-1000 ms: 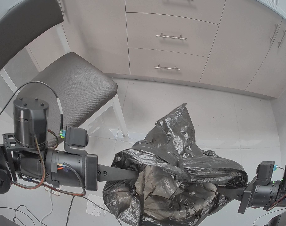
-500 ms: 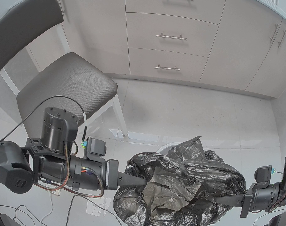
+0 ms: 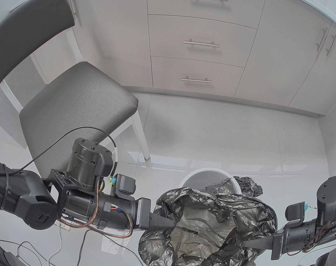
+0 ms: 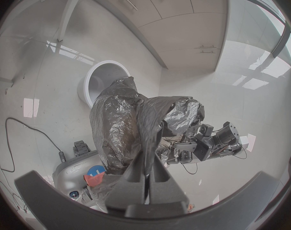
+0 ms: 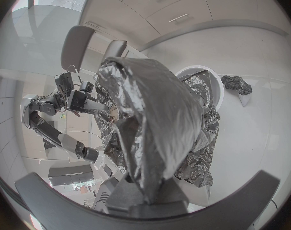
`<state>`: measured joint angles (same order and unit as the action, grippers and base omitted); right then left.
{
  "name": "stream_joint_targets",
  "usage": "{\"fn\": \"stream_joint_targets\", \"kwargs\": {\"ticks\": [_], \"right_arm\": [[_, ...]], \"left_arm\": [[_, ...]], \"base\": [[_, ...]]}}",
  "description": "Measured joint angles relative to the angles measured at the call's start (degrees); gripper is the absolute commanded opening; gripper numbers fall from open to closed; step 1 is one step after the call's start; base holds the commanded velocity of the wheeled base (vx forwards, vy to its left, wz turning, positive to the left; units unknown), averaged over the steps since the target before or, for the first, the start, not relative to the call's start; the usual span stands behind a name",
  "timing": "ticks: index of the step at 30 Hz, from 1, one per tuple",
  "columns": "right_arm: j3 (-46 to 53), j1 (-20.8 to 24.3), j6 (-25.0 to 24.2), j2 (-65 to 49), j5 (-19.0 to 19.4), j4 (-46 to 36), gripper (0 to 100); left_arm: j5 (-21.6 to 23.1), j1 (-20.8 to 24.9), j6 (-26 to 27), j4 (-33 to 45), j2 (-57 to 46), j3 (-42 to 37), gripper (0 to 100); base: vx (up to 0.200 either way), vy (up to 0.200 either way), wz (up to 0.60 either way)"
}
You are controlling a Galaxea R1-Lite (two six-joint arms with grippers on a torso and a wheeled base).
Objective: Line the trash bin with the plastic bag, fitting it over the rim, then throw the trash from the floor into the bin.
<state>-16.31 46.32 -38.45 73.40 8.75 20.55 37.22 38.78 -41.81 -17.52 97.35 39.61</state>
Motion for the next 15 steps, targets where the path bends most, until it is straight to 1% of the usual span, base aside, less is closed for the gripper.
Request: {"fn": "stream_joint_targets", "kwargs": {"ticks": [9, 15], "right_arm": [[-1.41, -5.25, 0.41, 5.66, 3.97, 0.74, 0], [-1.90, -8.33, 0.84, 9.78, 4.77, 6.38, 0]], "left_arm": [[-0.41, -0.26, 0.00, -0.22, 2.60, 0.41, 0], [-0.49, -0.94, 0.02, -0.16, 3.94, 1.49, 0]], "base": [[0.000, 0.000, 0.00], [0.000, 0.000, 0.00]]}}
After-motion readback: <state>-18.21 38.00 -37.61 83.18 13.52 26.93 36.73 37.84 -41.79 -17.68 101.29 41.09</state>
